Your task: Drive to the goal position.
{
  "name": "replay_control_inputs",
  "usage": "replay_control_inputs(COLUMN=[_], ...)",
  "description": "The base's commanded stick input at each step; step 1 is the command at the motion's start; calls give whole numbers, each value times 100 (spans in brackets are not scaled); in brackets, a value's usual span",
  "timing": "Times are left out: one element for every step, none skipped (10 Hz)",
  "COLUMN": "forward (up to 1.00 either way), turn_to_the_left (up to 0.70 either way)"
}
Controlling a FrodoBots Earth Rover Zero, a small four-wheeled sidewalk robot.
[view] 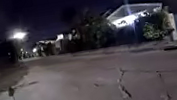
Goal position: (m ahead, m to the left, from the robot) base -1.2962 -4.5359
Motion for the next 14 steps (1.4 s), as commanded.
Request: replay_control_inputs(forward=[9, 9, 9, 9, 9, 9, 9, 9, 9, 9, 9, 9, 9, 9], turn_to_the_left=[17, 17, 17, 17, 17, 17, 17, 17, 17, 17, 17, 17, 17, 17])
